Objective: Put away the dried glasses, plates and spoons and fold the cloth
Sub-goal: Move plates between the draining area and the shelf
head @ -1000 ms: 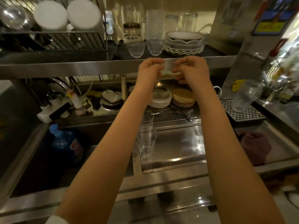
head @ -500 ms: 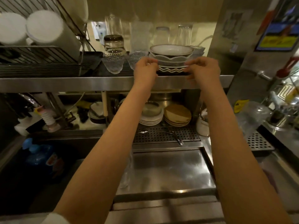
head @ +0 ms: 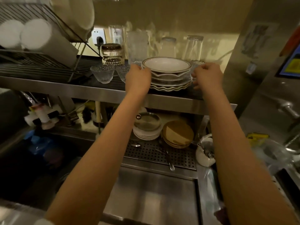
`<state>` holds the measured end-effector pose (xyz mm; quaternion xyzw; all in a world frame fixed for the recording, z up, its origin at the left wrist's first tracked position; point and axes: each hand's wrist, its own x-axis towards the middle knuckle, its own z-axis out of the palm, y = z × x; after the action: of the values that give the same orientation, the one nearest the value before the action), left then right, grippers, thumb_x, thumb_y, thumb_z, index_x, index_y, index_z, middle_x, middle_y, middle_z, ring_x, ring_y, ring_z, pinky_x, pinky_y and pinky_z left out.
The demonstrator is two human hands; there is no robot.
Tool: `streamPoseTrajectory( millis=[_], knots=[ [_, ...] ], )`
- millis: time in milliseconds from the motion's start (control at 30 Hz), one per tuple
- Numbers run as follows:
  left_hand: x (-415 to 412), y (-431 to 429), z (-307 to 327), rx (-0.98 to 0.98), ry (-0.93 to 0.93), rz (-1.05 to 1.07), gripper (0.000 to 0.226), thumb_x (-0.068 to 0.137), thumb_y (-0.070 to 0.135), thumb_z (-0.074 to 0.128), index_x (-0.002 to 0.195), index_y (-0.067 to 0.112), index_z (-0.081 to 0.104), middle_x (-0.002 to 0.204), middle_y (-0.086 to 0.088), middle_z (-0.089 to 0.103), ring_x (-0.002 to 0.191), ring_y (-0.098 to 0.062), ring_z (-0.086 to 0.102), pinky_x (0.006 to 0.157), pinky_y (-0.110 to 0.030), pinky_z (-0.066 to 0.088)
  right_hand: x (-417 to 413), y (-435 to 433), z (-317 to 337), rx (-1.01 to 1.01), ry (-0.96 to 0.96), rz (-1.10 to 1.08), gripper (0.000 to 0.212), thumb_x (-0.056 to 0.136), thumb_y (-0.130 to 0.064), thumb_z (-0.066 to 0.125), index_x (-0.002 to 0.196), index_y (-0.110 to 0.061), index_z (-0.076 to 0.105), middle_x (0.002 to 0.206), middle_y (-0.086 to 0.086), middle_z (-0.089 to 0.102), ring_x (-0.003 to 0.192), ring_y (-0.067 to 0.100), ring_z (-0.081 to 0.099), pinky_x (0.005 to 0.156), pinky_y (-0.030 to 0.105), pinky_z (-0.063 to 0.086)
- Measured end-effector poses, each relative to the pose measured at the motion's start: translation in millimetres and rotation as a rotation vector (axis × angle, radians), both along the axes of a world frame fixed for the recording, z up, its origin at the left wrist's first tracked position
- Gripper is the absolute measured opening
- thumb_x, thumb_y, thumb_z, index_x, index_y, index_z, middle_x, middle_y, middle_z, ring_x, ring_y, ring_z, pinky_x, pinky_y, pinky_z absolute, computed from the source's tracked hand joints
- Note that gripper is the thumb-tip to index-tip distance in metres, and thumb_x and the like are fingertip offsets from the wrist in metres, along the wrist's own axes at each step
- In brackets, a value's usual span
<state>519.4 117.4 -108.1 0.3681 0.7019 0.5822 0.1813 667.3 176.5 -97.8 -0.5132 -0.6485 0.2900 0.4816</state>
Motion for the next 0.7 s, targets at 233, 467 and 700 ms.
streamPoseTrajectory(
  millis=[233, 467, 700],
  knots=[
    [-2, 18, 11, -0.113, 0.138, 0.063, 0.042, 0.091, 0.030, 0.041, 0.118, 0.002, 0.054, 0.119, -0.017, 0.058, 0.105, -0.034, 0.055, 0.085, -0.038, 0.045, -14, 34, -3, -0.044, -0.083, 0.015, 0.027, 0.093, -0.031, 0.039, 0.085, -0.009, 0.052, 0.097, 0.015, 0.060, 0.088, 0.028, 0.057, 0.070, 0.033, 0.041],
    [-9, 35, 15, -0.183, 0.209, 0.107, 0.040, 0.090, 0.026, 0.042, 0.122, 0.003, 0.050, 0.123, -0.013, 0.055, 0.100, -0.029, 0.052, 0.076, -0.033, 0.038, -27, 50, 0, -0.117, -0.185, 0.031, 0.048, 0.090, -0.034, 0.042, 0.124, -0.001, 0.050, 0.127, 0.018, 0.053, 0.114, 0.036, 0.050, 0.087, 0.036, 0.040],
    [-14, 43, 13, -0.206, 0.216, 0.088, 0.026, 0.088, 0.026, 0.044, 0.104, 0.006, 0.051, 0.102, -0.010, 0.057, 0.098, -0.030, 0.057, 0.070, -0.032, 0.039, -31, 53, 0, -0.165, -0.115, 0.056, 0.032, 0.077, -0.032, 0.053, 0.097, -0.007, 0.057, 0.095, 0.006, 0.056, 0.092, 0.027, 0.054, 0.073, 0.032, 0.040]
  ],
)
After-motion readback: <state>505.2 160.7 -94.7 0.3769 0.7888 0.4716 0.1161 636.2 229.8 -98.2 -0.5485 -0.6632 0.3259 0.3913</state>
